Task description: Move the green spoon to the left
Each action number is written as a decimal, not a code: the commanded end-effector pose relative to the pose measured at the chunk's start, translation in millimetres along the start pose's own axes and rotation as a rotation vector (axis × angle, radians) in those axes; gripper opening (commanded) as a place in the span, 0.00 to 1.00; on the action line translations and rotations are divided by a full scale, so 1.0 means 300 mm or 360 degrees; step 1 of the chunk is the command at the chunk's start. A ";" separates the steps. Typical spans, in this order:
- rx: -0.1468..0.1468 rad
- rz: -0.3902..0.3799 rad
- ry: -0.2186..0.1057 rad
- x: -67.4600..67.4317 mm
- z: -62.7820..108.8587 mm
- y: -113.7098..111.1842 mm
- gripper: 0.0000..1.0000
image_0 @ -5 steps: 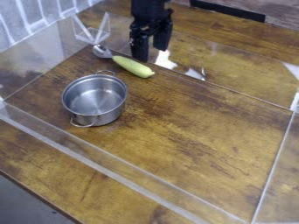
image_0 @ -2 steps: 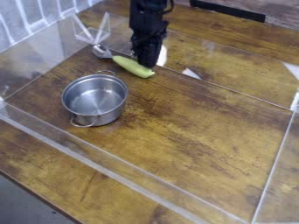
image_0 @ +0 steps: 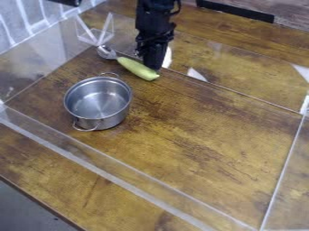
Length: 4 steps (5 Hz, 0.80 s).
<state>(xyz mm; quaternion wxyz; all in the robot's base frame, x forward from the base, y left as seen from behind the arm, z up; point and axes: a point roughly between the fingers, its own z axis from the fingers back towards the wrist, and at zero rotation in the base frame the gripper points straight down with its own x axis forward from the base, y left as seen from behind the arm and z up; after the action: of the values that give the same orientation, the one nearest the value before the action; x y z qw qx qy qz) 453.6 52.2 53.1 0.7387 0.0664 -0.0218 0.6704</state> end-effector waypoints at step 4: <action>-0.0084 0.0214 -0.0145 0.159 0.265 0.079 0.00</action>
<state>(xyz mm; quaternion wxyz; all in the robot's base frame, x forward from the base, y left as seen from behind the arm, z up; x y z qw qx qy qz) 440.6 82.1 89.1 0.7009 0.1070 -0.0343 0.7044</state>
